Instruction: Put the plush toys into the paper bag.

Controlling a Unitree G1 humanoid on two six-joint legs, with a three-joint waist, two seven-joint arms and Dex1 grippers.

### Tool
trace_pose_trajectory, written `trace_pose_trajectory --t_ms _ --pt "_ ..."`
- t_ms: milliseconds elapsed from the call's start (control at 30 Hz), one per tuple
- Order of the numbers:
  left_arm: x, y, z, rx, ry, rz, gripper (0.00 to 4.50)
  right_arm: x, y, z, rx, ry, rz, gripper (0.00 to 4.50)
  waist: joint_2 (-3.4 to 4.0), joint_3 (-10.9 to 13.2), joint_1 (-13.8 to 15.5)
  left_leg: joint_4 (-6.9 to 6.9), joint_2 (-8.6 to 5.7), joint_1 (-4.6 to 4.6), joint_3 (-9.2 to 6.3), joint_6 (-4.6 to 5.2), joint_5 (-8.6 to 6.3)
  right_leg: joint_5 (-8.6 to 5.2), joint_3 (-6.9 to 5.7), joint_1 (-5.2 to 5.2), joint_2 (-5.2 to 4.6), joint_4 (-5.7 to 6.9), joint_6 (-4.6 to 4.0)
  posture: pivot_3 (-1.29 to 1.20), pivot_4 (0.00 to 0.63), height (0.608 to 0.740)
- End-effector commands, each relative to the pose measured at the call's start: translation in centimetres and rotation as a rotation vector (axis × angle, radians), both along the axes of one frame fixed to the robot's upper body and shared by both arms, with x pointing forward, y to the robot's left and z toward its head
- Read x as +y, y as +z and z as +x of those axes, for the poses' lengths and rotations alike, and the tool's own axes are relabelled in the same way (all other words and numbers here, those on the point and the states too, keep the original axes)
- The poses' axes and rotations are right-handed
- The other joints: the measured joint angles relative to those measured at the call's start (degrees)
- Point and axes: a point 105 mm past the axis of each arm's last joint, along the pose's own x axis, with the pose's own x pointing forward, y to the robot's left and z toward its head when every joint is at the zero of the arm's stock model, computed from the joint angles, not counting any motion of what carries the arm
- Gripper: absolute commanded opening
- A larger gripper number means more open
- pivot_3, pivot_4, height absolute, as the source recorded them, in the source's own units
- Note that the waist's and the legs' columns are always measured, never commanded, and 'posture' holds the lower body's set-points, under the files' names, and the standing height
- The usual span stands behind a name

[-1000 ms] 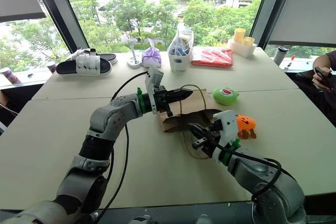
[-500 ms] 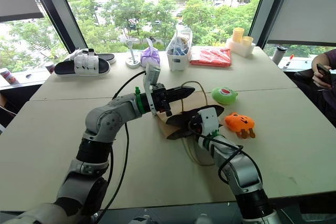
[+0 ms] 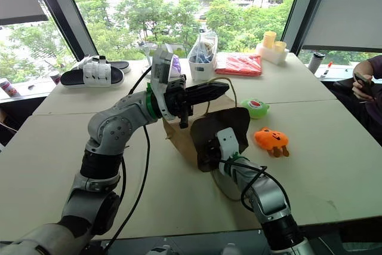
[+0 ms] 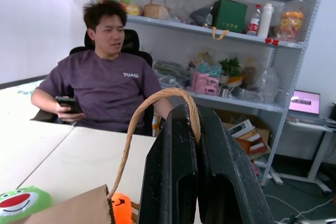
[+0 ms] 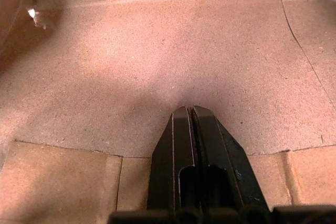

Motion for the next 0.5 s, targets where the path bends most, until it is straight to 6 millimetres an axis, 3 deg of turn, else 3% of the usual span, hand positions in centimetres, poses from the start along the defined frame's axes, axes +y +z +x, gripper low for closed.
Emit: trace_pose_trajectory --t_ms 33,200,367,500 --pt "0.3 -0.1 0.0 -0.023 0.017 -0.01 0.06 0.1 -0.1 0.0 0.0 -0.002 0.002 0.0 0.0 0.0 -0.1 0.0 0.0 0.0 0.0 0.0 0.0 0.0 0.0 0.0 0.0 0.0 0.0 0.0 0.15 0.74" --pt "0.9 -2.2 3.2 0.009 0.178 0.034 0.06 0.5 3.8 -0.9 -0.155 0.043 0.129 0.0 0.0 0.0 0.0 -0.01 0.0 0.0 0.0 0.0 0.0 0.0 0.0 -0.01 0.01 0.01 0.0 0.0 0.15 0.74" --pt "1.0 -3.0 3.8 -0.001 0.198 0.058 0.06 -0.1 7.9 -4.5 -0.264 0.127 0.233 0.0 0.0 0.0 0.1 -0.01 -0.01 -0.03 -0.02 0.01 -0.01 0.0 0.01 -0.02 0.0 -0.03 0.0 0.0 0.15 0.74" --pt "1.0 -3.2 3.8 -0.002 0.197 0.064 0.06 -1.2 9.2 -7.1 -0.246 0.161 0.272 0.0 0.0 0.0 0.1 -0.02 -0.01 -0.03 -0.07 0.3 -0.17 0.0 0.01 0.02 0.0 -0.07 0.01 0.0 0.15 0.74"
